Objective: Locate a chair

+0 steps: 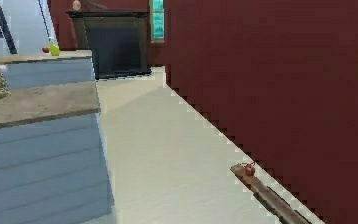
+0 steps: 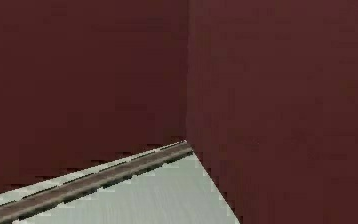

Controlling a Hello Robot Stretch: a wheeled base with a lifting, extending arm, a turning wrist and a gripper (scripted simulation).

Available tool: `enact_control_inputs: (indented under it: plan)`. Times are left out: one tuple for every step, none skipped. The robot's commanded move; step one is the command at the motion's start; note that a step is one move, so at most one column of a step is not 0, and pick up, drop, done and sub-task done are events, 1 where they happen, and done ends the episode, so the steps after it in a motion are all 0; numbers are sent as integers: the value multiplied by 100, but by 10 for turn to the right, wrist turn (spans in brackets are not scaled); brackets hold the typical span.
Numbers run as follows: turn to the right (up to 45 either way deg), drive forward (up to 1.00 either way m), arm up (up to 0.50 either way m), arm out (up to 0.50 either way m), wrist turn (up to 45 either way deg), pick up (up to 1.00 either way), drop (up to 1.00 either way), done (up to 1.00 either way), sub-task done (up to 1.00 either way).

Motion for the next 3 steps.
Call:
enact_control_inputs:
  plan:
    - [0, 100, 0, 0, 0, 0, 0, 0, 0]
    - [30, 0, 0, 0, 0, 0, 0, 0, 0]
    - [0, 10, 0, 0, 0, 0, 0, 0, 0]
